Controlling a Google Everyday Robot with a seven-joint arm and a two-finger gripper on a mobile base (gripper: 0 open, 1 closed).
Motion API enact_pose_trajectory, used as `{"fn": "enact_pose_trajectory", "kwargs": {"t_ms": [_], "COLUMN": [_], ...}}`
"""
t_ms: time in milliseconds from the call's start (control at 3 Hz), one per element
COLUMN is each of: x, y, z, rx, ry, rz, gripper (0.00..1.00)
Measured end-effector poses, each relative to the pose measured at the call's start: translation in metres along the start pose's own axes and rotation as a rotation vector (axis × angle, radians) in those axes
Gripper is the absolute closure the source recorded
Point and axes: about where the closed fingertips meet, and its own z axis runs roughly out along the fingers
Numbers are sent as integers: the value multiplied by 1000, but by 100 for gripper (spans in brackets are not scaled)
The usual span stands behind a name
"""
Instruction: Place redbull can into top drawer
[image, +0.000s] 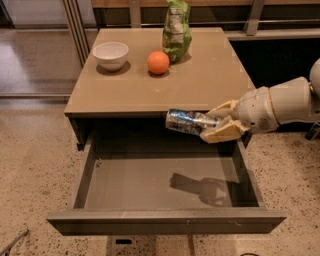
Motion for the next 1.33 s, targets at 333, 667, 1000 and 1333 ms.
{"fn": "enact_pose_trajectory", "kwargs": {"t_ms": [333,667,1000,1333], "x": [40,40,61,100], "y": [22,22,19,6], "z": [36,36,52,86], "rx": [-108,-108,-94,-66], "ry": [13,13,87,166], "rz": [29,28,-66,-222], "gripper": [100,100,100,100]}}
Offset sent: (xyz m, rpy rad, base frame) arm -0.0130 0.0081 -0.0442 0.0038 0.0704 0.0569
